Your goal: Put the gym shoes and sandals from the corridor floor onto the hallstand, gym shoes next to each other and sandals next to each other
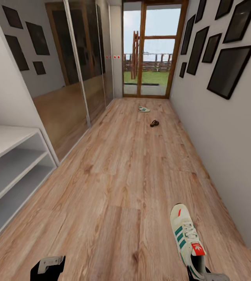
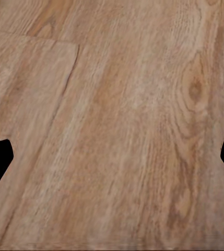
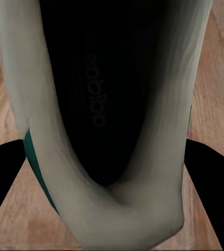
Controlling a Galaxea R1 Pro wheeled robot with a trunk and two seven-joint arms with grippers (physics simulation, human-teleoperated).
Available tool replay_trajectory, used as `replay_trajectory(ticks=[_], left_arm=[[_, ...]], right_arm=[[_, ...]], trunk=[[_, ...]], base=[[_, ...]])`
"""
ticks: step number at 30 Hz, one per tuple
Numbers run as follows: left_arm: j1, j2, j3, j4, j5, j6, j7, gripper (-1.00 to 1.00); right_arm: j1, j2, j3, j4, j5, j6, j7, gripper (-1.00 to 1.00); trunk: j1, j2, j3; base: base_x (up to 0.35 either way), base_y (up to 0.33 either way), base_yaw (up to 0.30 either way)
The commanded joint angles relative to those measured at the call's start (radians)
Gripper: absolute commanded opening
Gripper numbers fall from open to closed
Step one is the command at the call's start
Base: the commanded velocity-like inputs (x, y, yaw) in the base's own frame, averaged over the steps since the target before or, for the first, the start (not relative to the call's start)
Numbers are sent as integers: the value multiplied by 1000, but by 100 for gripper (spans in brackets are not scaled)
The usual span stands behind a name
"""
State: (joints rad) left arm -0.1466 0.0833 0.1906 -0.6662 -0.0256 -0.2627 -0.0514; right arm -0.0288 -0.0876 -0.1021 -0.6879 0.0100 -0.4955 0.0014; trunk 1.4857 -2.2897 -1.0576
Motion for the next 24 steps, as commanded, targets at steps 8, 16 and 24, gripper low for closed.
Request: replay_trajectory(ticks=[8,16,24], left_arm=[[-1,0,4,0,-3,-3,-4,100],[-1,0,5,0,-3,-2,-4,100],[-1,0,6,0,-2,-2,-4,100]], right_arm=[[0,0,-1,13,1,-4,0,-100],[0,0,-1,13,1,-3,0,-100],[0,0,-1,13,1,-4,0,-100]], trunk=[[-1,0,4],[-1,0,11],[-1,0,18]], base=[[-273,-203,262],[-85,-82,258],[-2,-2,237]])
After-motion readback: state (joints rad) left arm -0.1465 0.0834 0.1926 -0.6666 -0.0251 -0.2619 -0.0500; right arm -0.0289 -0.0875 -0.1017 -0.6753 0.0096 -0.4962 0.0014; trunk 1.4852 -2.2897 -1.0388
